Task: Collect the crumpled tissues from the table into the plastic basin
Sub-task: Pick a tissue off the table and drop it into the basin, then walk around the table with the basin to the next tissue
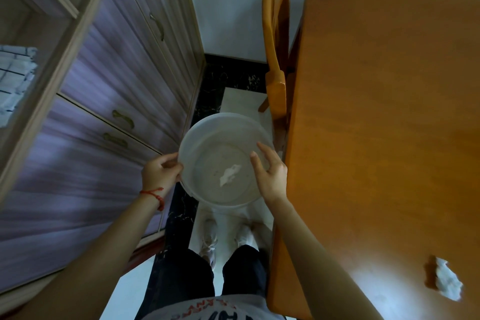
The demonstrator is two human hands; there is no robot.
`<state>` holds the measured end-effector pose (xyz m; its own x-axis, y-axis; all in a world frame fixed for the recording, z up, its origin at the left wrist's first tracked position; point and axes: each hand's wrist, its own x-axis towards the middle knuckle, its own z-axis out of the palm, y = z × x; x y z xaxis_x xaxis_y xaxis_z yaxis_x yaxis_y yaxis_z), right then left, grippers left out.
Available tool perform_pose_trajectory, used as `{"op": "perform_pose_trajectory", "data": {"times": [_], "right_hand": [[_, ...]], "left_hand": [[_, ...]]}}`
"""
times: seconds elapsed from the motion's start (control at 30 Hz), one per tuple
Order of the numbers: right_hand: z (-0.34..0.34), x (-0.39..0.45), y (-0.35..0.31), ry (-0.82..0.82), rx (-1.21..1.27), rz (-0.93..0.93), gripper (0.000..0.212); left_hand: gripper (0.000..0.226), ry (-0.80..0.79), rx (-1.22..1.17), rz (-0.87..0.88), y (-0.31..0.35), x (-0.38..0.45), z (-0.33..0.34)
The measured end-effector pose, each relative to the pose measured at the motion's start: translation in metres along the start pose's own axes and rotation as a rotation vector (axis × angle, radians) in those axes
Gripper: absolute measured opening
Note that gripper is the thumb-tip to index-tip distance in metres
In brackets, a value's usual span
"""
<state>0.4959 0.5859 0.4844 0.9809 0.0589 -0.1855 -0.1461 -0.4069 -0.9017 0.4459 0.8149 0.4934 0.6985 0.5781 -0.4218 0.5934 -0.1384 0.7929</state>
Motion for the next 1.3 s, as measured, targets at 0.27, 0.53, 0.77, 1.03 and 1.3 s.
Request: {"op": "perform_pose_trajectory", "data": {"times": [0.27, 0.53, 0.77, 1.03, 1.3], "right_hand": [[0.01, -0.028, -0.001, 0.057, -0.12, -0.009, 0.041], [0.037, -0.085, 0.002, 0.152, -0.08, 0.158, 0.03], [0.056, -0.147, 0.009, 0.284, -0.035, 0.264, 0.012], [0.064, -0.217, 0.021, 0.362, 0.039, 0.412, 0.008], [0.048, -0.271, 0.04, 0.322, -0.012, 0.403, 0.018]], "left_hand": [[0.035, 0.006, -0.013, 0.002, -0.029, -0.003, -0.043], [0.036, -0.127, -0.036, 0.031, -0.054, 0.0, -0.085], [0.035, -0.273, -0.003, 0.058, -0.071, -0.003, -0.102], [0.037, -0.375, 0.044, 0.03, -0.083, -0.029, -0.108], [0.036, -0.376, 0.113, 0.066, -0.102, -0.086, -0.115]]}}
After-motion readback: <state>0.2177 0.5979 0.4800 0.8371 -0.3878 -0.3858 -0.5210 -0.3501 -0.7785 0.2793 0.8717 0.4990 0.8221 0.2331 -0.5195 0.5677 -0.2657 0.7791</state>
